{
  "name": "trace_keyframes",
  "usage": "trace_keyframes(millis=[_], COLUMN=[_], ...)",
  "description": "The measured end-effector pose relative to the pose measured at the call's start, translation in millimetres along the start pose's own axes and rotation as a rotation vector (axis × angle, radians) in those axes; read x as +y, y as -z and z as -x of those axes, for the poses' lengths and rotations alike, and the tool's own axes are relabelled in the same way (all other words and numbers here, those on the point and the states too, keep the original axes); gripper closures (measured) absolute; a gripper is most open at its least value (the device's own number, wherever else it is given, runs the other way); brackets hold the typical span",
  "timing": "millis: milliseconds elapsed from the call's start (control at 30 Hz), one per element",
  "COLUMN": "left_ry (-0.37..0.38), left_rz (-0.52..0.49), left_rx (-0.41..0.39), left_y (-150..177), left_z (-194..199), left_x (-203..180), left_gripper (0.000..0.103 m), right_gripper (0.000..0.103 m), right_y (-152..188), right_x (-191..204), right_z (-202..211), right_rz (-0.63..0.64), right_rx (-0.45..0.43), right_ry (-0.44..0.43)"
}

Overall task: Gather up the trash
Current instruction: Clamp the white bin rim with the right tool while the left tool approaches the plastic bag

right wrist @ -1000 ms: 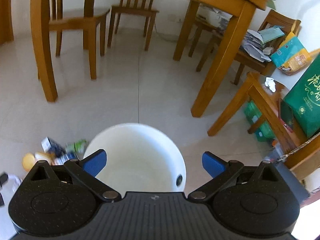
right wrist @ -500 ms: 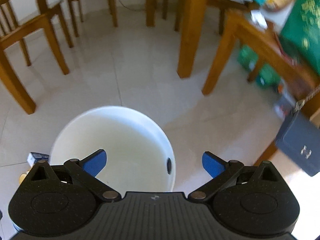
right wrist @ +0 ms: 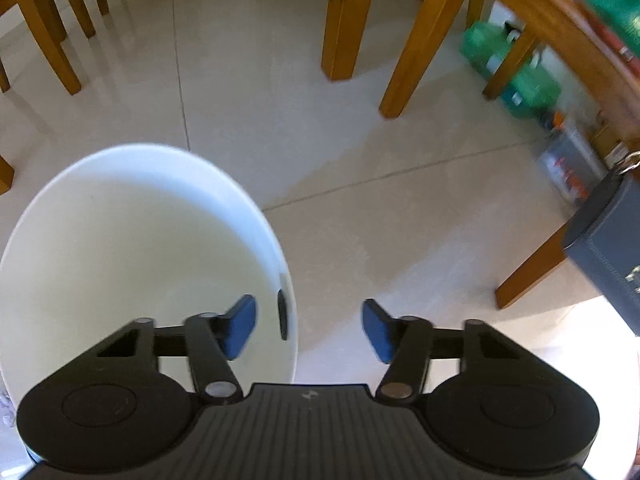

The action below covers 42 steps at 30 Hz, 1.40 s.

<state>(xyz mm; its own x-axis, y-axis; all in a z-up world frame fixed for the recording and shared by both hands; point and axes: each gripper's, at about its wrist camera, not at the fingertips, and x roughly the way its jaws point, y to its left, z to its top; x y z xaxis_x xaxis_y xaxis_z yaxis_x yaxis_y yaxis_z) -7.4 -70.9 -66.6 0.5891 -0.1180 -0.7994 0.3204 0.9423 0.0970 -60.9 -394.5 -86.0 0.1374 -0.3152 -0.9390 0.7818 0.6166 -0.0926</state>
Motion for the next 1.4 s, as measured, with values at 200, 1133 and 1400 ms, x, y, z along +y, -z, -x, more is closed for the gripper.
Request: trace_keyframes(millis=[200, 1133, 1400], left_ry=[0.008, 0.046, 0.081], left_rz=[-0.002, -0.084, -0.087], left_rx=[0.009, 0.020, 0.094], left_y=[5, 36, 71], left_z=[-4, -23, -51], left_x=[-1, -14, 5], left_gripper=[0.001, 0.001, 0.001], right_gripper=[0.076, 0.090, 0.089], right_y=[0, -11, -11], right_x=[1, 10, 13], right_z=[-14, -27, -29], right_rz=[-0.005, 0.056, 0.063], right_rx=[0.029, 0.041, 0.039], right_ry=[-0.014, -0.076, -0.063])
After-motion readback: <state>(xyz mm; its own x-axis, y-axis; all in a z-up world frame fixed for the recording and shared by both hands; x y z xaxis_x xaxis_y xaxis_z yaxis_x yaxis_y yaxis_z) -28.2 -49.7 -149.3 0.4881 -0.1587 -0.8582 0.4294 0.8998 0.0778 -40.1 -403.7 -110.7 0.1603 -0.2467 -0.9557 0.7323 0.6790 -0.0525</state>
